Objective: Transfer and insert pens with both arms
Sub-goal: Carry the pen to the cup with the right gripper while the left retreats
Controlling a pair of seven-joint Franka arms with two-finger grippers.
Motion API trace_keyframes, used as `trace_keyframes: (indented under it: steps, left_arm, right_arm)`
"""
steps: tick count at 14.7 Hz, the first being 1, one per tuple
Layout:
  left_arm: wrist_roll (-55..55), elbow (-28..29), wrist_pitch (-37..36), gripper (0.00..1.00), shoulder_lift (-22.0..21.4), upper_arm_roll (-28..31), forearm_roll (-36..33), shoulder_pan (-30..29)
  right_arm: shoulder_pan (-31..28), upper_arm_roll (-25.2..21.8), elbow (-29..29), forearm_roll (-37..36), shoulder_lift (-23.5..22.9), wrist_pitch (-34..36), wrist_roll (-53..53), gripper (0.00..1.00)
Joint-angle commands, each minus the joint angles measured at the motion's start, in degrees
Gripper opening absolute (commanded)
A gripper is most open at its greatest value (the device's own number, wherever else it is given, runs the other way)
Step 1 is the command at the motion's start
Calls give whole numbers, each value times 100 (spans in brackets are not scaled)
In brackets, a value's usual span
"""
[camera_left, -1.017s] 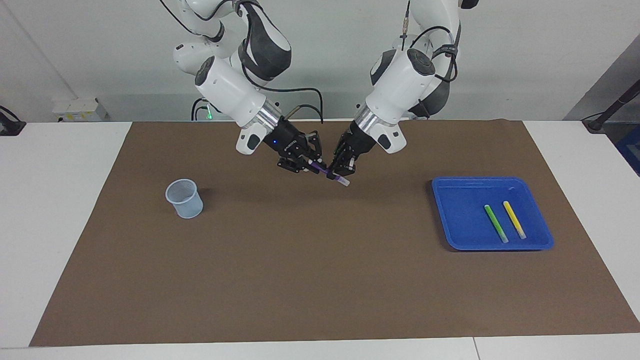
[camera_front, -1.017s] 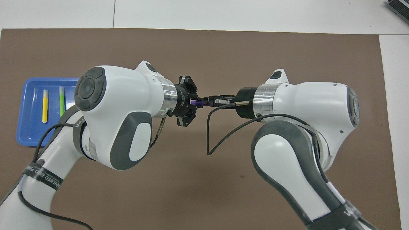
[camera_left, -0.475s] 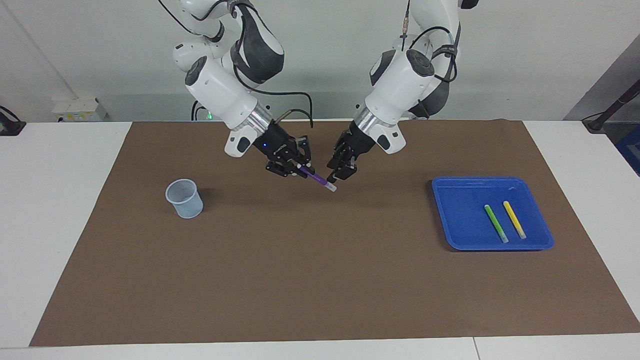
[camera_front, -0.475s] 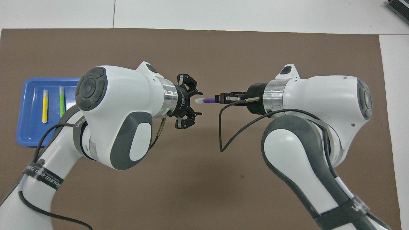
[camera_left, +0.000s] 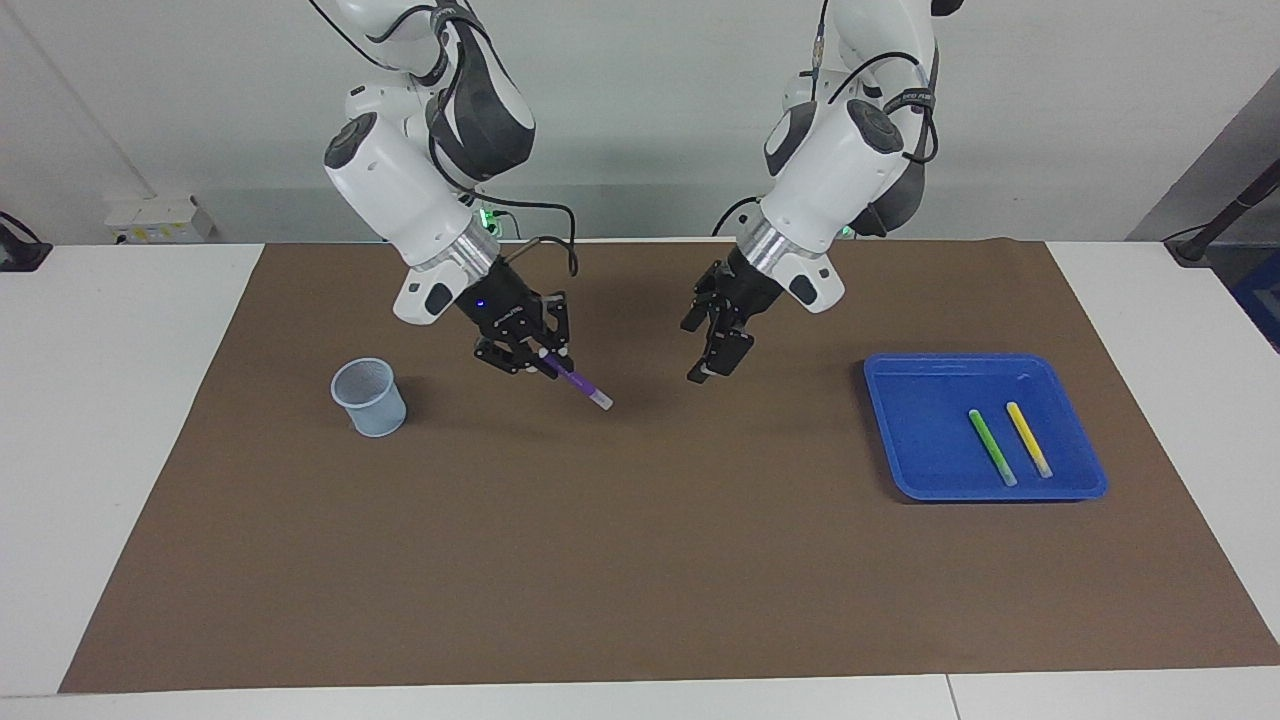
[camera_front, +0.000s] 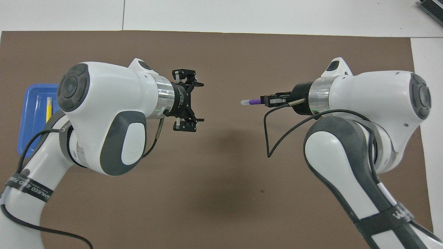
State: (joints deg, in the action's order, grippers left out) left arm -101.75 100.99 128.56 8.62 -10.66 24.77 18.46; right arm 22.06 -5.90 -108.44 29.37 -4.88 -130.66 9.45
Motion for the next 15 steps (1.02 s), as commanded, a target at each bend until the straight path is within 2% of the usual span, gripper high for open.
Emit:
trace_keyframes:
  steps: [1,9,12,15]
  left_arm:
    - [6,35,11,100,-89,-6,11,-202]
    - [93,18,-164,100,-167,29,-147,-772]
    - [1100,35,-585,100,-264,29,-297,-993]
    - [2349,18,-1147,100,-369,20,-297,-1344]
  right_arm:
    - [-210,27,34,-833,40,102,83,0]
    - [-861,19,25,-2311,110,330,751,0]
    - [-940,18,34,-3032,207,549,812,0]
    - [-958,1,104,-3437,295,988,1058,0]
